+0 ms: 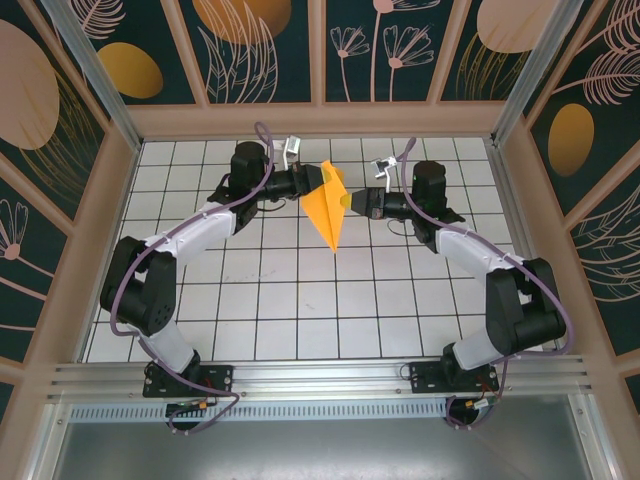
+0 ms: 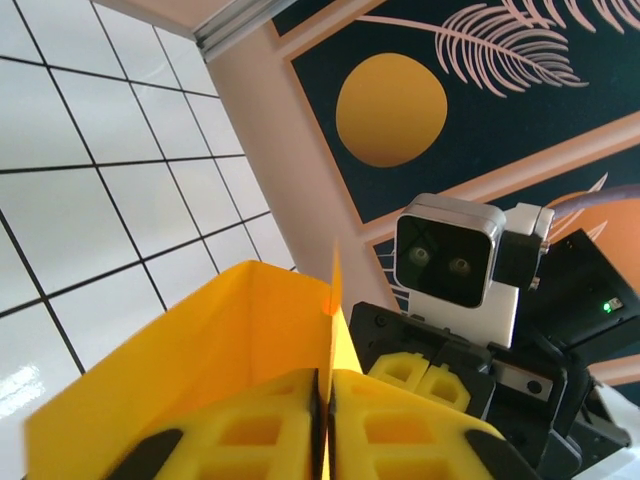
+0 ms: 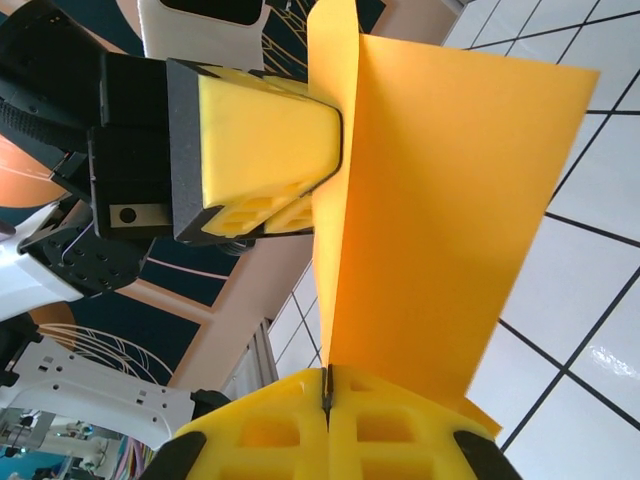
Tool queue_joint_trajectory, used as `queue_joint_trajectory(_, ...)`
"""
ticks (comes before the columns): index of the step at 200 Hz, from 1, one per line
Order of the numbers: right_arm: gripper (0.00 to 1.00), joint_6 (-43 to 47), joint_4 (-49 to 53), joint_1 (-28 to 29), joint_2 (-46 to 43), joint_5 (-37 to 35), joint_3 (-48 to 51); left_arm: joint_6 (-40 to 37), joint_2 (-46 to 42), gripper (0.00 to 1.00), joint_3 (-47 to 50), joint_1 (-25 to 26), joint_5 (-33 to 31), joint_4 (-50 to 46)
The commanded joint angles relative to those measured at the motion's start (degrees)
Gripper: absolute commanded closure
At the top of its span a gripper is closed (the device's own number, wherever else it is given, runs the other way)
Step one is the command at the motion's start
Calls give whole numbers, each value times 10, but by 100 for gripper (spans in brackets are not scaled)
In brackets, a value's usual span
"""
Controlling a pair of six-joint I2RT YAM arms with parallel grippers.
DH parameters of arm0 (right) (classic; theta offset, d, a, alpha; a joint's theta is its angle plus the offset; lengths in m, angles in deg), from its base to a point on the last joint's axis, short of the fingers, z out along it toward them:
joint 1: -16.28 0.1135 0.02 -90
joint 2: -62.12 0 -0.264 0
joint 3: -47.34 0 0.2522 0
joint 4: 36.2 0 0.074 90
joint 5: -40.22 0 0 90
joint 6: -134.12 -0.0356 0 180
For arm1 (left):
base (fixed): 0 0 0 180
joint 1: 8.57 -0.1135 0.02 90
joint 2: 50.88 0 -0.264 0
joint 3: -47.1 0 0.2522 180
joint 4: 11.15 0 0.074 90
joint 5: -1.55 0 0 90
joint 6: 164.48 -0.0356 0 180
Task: Fold a paper plane with a square sheet of paper (fold left side to right side)
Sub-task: Turn over the paper at the center of the table.
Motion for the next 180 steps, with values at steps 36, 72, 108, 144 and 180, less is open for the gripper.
queue_joint_trajectory(36,77,23,43,-21,-28,-14,-12,-9,-21,99,-1,1,-4,11)
queue_joint_trajectory(72,42,47,75,-45,-99,-46,37,6,-30,99,0,2,-14,18)
queue_joint_trajectory(108,8,-43,-76,-25,-111,-21,124,30,-38,99,0,2,-14,35)
queue_joint_trajectory(144,1,-94,-176,25,-84,-32,152,52,-44,99,4,3,-9,56)
queue_joint_trajectory(180,4,-150,-263,61,-28,-35,148,76,-51,99,13,3,-1,87)
